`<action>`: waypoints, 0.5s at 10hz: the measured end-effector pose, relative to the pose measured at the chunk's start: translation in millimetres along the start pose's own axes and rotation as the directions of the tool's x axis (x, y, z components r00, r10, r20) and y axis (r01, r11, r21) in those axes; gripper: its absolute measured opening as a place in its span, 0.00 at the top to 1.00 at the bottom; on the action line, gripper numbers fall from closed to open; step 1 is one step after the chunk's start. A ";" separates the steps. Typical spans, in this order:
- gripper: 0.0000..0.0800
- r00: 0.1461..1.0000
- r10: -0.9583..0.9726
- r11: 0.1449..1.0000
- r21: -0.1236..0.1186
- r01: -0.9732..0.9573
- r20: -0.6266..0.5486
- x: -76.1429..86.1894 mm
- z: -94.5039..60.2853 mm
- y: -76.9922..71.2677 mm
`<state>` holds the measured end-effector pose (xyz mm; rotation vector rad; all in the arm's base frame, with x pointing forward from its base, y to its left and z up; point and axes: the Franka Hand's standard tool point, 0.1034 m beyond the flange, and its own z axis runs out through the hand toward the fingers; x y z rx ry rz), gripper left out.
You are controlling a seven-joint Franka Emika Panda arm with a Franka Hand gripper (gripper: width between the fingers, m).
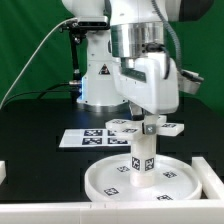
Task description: Assemble round table
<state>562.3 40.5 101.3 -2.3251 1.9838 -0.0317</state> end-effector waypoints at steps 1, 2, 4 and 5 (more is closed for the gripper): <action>0.45 0.999 0.051 0.999 0.002 -0.051 -0.002 -0.2 0.0 0.0; 0.45 1.000 0.016 1.000 0.001 -0.016 -0.003 0.6 -0.1 0.1; 0.22 0.998 -0.064 0.998 0.010 0.064 0.004 2.0 -9.9 -7.7; 0.22 0.988 -0.156 0.988 0.013 0.156 0.008 0.4 -18.3 -11.5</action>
Offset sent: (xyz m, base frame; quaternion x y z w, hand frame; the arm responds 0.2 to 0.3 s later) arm 0.0146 -0.0034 0.0279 0.0082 -0.0300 -0.0578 0.9978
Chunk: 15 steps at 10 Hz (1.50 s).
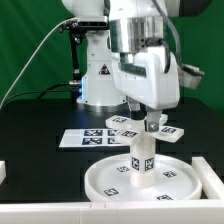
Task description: Assemble round table
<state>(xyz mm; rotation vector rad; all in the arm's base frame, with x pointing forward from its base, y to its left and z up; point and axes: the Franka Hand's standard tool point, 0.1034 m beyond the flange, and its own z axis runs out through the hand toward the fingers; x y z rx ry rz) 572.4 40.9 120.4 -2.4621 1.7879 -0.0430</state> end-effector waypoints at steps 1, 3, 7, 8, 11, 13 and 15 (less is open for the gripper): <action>0.19 0.990 -0.143 0.990 0.017 0.143 -0.002 0.0 -8.9 -4.8; 0.19 0.902 -0.432 0.901 0.026 0.432 -0.014 0.2 -15.0 -8.3; 0.19 0.642 -0.766 0.642 0.014 0.766 -0.026 -16.2 -11.5 -10.4; 0.19 0.598 -0.801 0.598 0.012 0.801 -0.027 -14.0 -11.6 -9.9; 0.19 0.153 -0.988 0.153 -0.014 0.988 0.019 -6.4 -9.5 -7.8; 0.19 0.084 -0.996 0.084 -0.010 0.996 0.000 6.4 -4.5 -1.9; 0.19 0.091 -0.996 0.091 -0.012 0.996 0.005 5.3 -3.7 -1.1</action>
Offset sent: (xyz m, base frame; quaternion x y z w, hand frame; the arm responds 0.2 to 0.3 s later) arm -0.0016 0.0179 0.0048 -0.0113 -0.0233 -0.3224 0.9462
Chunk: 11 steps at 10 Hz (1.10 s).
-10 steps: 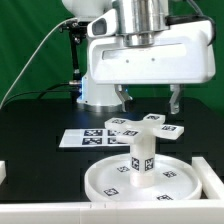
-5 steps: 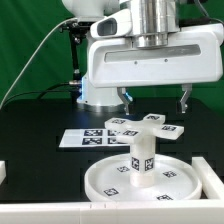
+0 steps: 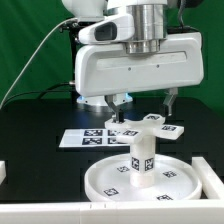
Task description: Assemble round table
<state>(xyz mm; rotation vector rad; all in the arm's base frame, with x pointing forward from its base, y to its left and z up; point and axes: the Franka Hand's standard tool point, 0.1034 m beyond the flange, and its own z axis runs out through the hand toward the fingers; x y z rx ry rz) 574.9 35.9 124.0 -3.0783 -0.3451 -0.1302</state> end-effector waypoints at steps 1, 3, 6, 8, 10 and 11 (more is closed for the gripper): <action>0.19 1.000 0.001 1.000 0.000 -0.001 0.000 -0.2 0.1 0.6; 0.19 1.000 0.021 1.000 0.003 -0.021 0.012 -2.0 3.0 -2.1; 0.19 1.000 0.002 1.000 -0.002 -0.002 0.028 -6.9 9.5 -7.1; 0.19 0.999 0.006 1.000 -0.003 -0.006 0.035 -9.8 13.9 -4.9; 0.19 0.999 0.021 1.000 -0.004 -0.021 0.045 -11.6 19.6 -6.6; 0.19 0.997 0.047 0.999 -0.006 -0.047 0.054 -10.5 23.3 -9.6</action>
Offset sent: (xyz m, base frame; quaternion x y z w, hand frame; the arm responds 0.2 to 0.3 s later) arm -0.0152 0.0111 -0.0099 -0.0188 -0.0344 -0.0403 0.9984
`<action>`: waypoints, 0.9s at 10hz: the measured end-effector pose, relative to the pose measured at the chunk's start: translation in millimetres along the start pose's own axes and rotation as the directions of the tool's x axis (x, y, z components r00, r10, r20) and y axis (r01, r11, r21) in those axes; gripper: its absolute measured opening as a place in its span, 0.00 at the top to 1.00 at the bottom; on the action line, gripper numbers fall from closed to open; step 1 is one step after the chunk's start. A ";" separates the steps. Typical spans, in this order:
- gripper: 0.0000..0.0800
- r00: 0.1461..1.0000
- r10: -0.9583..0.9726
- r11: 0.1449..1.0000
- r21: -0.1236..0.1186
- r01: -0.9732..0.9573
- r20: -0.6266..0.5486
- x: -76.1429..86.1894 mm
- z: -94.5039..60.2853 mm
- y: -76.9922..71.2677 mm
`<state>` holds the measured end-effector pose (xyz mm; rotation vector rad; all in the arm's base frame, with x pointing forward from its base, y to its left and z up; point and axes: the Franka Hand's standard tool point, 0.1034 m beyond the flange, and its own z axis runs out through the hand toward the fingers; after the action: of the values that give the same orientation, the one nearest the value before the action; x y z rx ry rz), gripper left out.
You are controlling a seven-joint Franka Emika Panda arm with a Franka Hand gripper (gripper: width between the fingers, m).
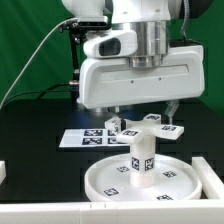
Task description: Assemble round table
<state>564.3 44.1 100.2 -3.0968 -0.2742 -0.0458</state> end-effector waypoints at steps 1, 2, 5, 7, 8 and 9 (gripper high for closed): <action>0.19 1.000 0.016 1.000 0.001 -0.016 0.001 0.5 0.6 -0.3; 0.19 1.000 0.030 1.000 0.000 -0.030 0.001 0.3 0.7 0.2; 0.45 0.989 0.146 0.989 -0.001 -0.146 0.001 -0.2 0.7 3.2; 0.45 0.959 0.283 0.959 -0.001 -0.283 -0.003 -0.1 1.3 3.0; 0.45 0.904 0.426 0.904 -0.001 -0.427 -0.029 -0.5 1.7 2.8; 0.45 0.814 0.579 0.815 0.007 -0.579 -0.045 -0.4 1.5 2.2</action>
Offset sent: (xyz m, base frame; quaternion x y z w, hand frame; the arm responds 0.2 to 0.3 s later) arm 0.0000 0.0000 0.0000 0.0000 0.0000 0.0650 0.9979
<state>564.3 42.0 98.6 -3.0280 0.6811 -0.0989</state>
